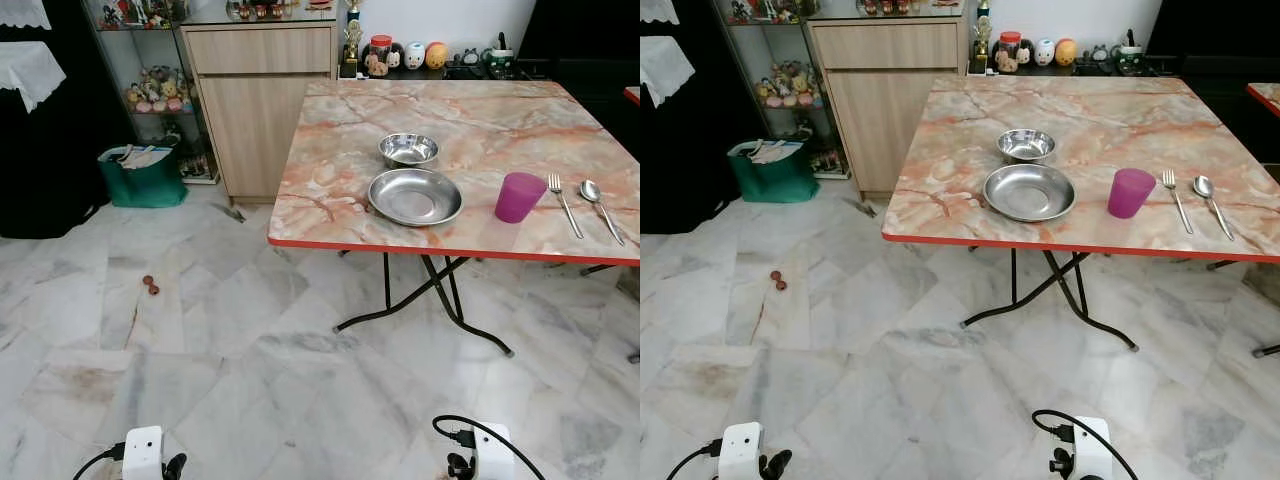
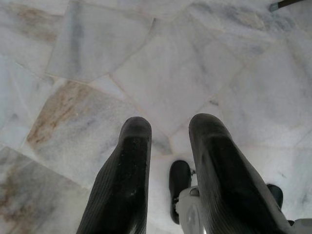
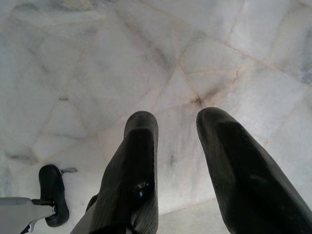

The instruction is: Setting the table

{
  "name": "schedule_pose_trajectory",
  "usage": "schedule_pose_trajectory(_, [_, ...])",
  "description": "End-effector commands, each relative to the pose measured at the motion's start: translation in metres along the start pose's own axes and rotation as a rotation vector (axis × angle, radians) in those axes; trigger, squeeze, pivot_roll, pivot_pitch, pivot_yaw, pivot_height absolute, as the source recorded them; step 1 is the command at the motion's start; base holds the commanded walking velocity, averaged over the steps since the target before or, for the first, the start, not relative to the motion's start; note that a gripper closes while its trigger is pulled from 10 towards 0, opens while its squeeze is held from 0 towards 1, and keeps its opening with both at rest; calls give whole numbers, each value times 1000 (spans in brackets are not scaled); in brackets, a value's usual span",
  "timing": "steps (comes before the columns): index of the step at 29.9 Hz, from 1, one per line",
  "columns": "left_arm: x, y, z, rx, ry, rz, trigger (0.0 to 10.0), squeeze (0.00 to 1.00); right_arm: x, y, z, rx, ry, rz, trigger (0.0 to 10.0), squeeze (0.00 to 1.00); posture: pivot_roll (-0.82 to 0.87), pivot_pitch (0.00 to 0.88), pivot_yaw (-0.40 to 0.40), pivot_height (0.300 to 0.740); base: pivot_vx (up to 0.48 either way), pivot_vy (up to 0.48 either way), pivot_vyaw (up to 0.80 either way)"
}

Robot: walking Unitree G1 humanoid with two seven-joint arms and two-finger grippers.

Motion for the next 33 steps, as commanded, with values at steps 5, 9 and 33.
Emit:
schedule_pose_trajectory(5, [1, -4, -2, 38, -4, 9, 10000, 0, -1, 2, 0, -17, -4, -5, 10000, 0, -8, 0, 9, 740, 0, 0, 0])
schedule_pose_trajectory(9, [1, -4, -3, 39, -5, 8, 10000, 0, -1, 5, 2, -14, -1, -10, 10000, 0, -8, 0, 8, 740, 0, 0, 0])
schedule_pose_trajectory(33, [0, -1, 0, 32, -10, 0, 10000, 0, 2, 1, -18, -12, -33, 17, 10000, 0, -7, 0, 14, 740, 80, 0, -182])
Point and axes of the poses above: a point about 5 cm out from each wrist's last joint towards the gripper, its own x axis pointing back from the gripper into the wrist, its own y axis along the axis of the wrist's last joint, z = x × y, the point moved 6 cm from there along -x, pointing out of the wrist towards the gripper, and after that the axes turned 6 degrees about -x, right-handed, at the moved point
